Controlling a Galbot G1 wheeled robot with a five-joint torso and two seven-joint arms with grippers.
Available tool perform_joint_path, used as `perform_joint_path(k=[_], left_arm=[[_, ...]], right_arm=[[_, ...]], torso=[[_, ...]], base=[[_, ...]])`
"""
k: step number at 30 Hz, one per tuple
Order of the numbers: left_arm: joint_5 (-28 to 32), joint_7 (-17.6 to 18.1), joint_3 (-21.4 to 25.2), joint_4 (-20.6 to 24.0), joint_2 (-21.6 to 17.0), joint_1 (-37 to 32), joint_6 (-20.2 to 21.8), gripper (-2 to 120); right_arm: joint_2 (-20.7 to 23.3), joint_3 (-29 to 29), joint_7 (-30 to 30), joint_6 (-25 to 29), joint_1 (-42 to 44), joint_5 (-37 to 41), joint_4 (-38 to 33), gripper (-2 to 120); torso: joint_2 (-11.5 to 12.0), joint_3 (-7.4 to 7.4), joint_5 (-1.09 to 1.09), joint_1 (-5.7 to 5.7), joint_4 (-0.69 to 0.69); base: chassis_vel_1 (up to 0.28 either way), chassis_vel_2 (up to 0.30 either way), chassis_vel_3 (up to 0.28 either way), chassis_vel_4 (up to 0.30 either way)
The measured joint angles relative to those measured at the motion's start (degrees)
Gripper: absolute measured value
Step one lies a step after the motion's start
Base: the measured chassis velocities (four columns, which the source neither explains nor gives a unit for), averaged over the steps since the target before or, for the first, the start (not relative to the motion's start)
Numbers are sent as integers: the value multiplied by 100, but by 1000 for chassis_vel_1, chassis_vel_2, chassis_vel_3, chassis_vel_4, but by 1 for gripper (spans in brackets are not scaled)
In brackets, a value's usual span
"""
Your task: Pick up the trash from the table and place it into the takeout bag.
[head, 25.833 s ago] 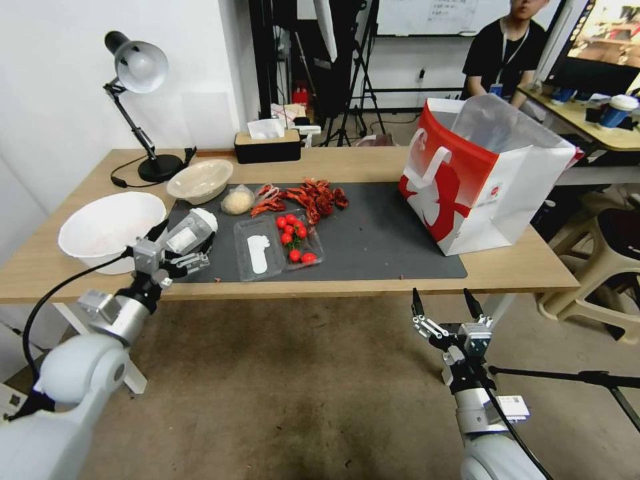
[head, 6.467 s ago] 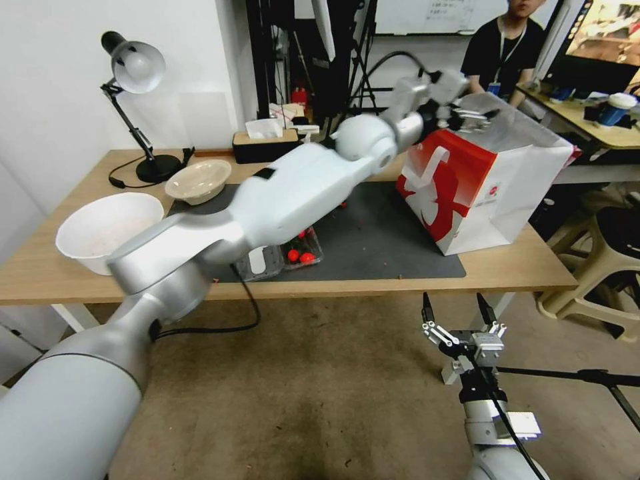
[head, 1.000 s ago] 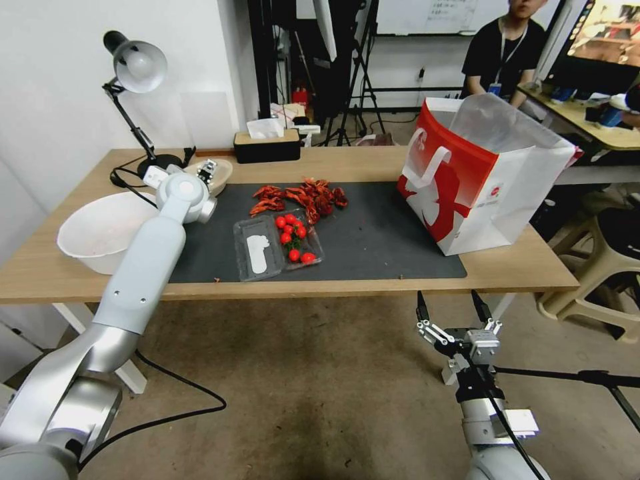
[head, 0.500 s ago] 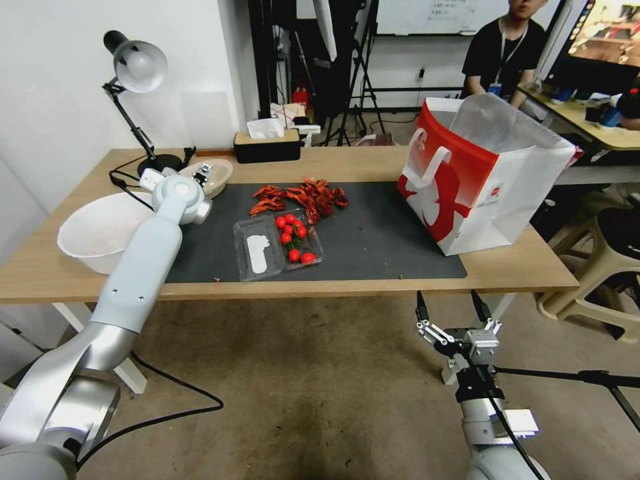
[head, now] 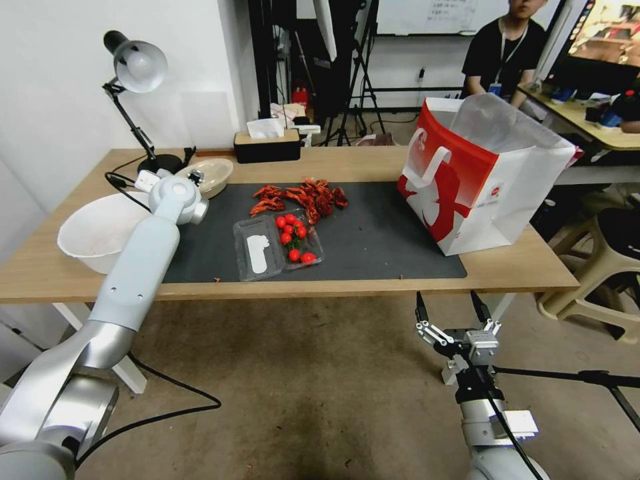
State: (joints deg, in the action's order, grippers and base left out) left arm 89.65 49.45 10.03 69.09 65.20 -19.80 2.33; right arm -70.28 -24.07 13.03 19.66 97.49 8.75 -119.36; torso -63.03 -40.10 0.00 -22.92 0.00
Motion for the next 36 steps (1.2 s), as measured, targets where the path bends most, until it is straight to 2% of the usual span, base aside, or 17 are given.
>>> perform_joint_path(k=[4,9,12,17,19,22,23,25,27,28,30,33,36], left_arm=[[0,-21,1,-23,-4,-7,-40,25],[-18,-88,0,-34,-1,-37,-99,15],[-98,-296,-6,42,-6,-97,-196,7],[-216,-548,-28,243,-47,-156,-244,4],[-336,-767,-56,465,-79,-174,-289,4],[-361,-845,-66,566,-93,-180,-307,4],[-436,-1071,-99,785,-145,-214,-334,4],[-451,-1121,-108,824,-158,-222,-339,4],[-524,-1530,-200,1173,-265,-283,-371,4],[-524,-1530,-200,1173,-265,-283,-371,4],[-538,-2179,-441,1758,-433,-291,-365,4],[-537,-2464,-648,1997,-486,-182,-346,4],[-533,-2857,-1119,2222,-525,217,-326,4]], right_arm=[[5,-8,0,0,31,-3,-19,100],[-6,-7,0,7,51,-26,-19,100],[-13,-5,0,11,59,-48,-22,100],[-11,-5,0,12,69,-50,-34,100],[-8,-8,0,13,72,-51,-41,100],[-9,-9,-1,14,72,-51,-42,100],[-10,-11,-1,20,75,-51,-42,100],[-11,-12,-1,22,75,-51,-42,100],[-19,-15,-1,29,86,-52,-42,100],[-19,-15,-1,29,86,-52,-42,100],[-21,-18,-5,54,110,-70,-41,100],[-16,-17,-7,62,137,-86,-42,100],[-26,-18,-9,63,151,-96,-69,100]], torso=[[0,0,0,0,0],[0,1,0,1,0],[0,0,-1,0,0],[0,0,-1,0,0],[0,0,-1,0,0],[1,0,-1,0,0],[0,0,1,0,-1],[0,0,1,0,-2],[0,0,-1,0,1],[0,0,-1,0,1],[0,0,2,1,1],[0,0,-2,0,0],[0,0,-1,0,-1]], base=[[0,0,0,0],[0,0,0,0],[0,0,0,0],[0,0,0,0],[0,0,0,0],[0,0,0,0],[0,0,0,0],[0,0,0,0],[0,0,0,0],[0,0,0,0],[0,0,0,0],[0,0,0,0],[0,0,0,0]])
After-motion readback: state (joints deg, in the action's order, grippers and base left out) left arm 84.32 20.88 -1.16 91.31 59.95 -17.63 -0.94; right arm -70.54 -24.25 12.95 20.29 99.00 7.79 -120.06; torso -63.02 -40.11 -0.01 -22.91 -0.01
